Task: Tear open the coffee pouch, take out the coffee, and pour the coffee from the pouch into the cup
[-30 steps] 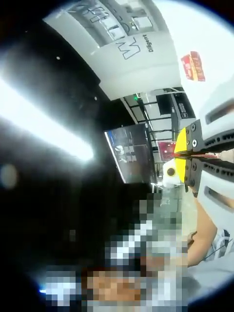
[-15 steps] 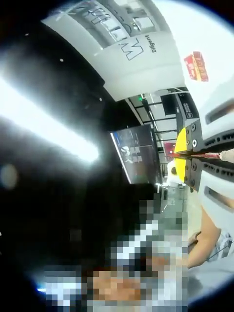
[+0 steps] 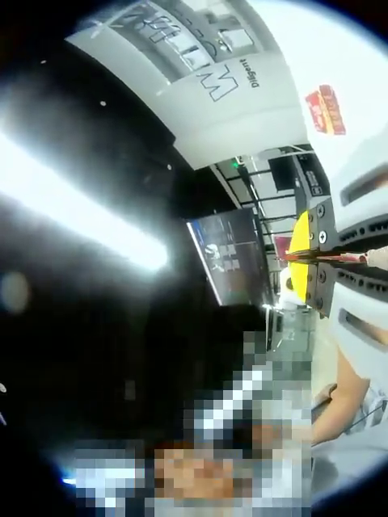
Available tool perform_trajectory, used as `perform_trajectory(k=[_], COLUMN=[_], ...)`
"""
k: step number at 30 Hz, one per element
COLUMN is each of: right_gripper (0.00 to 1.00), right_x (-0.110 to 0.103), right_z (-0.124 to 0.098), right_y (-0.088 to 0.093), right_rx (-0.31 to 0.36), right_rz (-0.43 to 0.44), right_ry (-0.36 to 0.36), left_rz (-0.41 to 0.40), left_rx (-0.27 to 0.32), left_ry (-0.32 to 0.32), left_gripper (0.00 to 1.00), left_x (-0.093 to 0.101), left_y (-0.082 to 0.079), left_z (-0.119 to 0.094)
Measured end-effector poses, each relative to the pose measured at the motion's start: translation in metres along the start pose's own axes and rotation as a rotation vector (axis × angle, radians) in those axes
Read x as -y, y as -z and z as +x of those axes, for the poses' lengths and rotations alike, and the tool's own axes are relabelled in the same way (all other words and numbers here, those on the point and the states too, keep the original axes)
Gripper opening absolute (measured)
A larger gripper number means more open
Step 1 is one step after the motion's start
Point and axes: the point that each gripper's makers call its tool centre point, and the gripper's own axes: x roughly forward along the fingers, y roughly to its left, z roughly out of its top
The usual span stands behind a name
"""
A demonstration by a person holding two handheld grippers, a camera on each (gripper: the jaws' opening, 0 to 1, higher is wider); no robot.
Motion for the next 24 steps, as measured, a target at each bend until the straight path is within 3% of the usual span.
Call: perform_trajectory(k=[3,5,14,19,24], right_gripper=[0.05,0.14,0.19,0.05,0.02], right_x=[-0.002,-0.005,-0.016,-0.015,-0.011], right_z=[0.001,0.002,0.013,0.015,0.012], right_y=[0.0,-0.001,0.024,0.031,0.029], right_rx=[0.007,0.012,-0.06,-0.085,-0.079], right_rz=[-0.045,-0.044,-0.079,-0.073,-0.037], right_ry=[-0.015,-0.027,-0.056,-0.055,-0.041], left_rz=[-0.001,-0.003,-0.006,-0.011,-0.02], left_rx=[-0.001,0.0,0.006,0.008,0.041], left_ry=[0.008,0.01,0.02,0.024,0.024], left_gripper=[0.05,0.05,0.05,0.06,0.18], left_x=[0.001,0.002,0.005,0.005,0.005], left_y=[0.0,0.0,-0.003,-0.002,-0.008], left_z=[-0.002,-0.002,-0.004,-0.004,-0.001])
